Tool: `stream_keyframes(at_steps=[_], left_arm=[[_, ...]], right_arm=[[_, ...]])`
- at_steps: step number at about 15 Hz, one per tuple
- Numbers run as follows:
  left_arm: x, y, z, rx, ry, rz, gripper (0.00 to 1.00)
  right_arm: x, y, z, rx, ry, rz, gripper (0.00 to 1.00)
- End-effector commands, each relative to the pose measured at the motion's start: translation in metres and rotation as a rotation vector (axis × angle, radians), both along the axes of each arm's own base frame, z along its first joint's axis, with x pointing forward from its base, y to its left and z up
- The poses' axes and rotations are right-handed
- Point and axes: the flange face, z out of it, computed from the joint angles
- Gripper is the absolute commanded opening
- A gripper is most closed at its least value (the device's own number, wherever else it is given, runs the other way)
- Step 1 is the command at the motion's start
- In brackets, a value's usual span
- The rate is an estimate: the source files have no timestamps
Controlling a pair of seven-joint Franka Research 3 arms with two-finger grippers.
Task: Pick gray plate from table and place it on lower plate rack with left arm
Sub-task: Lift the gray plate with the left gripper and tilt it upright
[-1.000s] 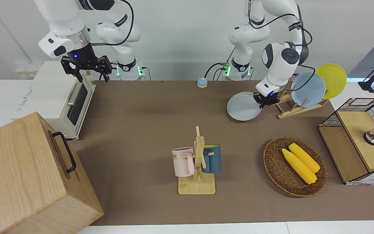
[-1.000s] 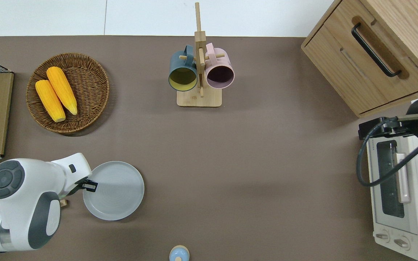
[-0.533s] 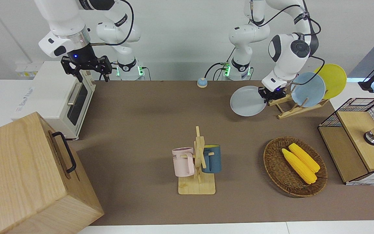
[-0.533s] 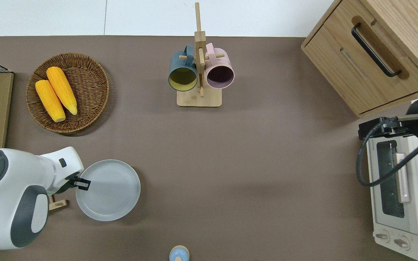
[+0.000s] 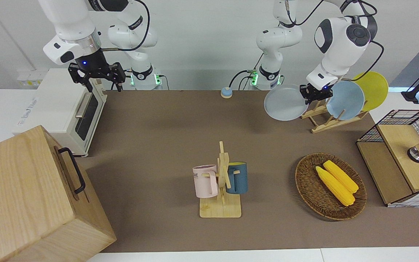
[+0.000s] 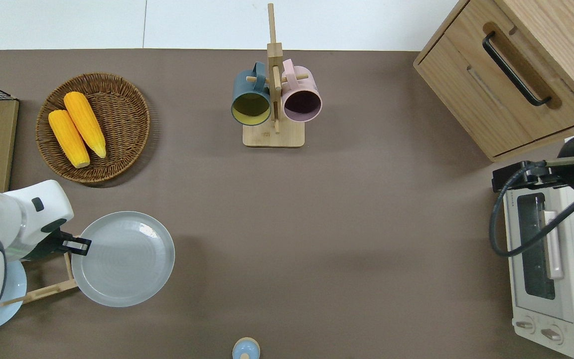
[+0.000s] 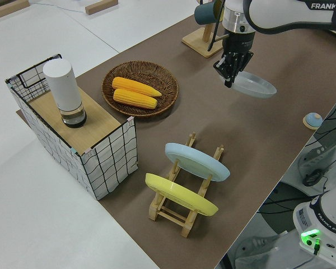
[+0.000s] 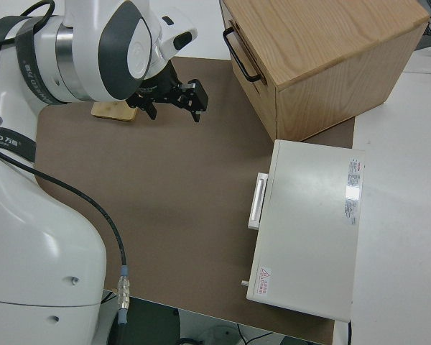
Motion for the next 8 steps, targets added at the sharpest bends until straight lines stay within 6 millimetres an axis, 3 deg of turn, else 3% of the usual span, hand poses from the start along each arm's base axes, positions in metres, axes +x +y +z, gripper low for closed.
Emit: stream_keyframes(at_steps=[1,5,8], left_arm=[[0.0,0.004,0.028,-0.005,0.016,0.003,0.0],[0.0,0.002,0.061,0.003,0.011,0.003,0.0],[-0.001,0.002,0.065,0.026,0.013,0.001,0.0]], right_arm=[[0.0,0.001,0.003,0.003,-0.005,-0.003,0.983],[0.0,0.001,0.002,0.003,-0.004,-0.003,0.983],[0.0,0.001,0.003,0.003,-0.005,-0.003,0.983]])
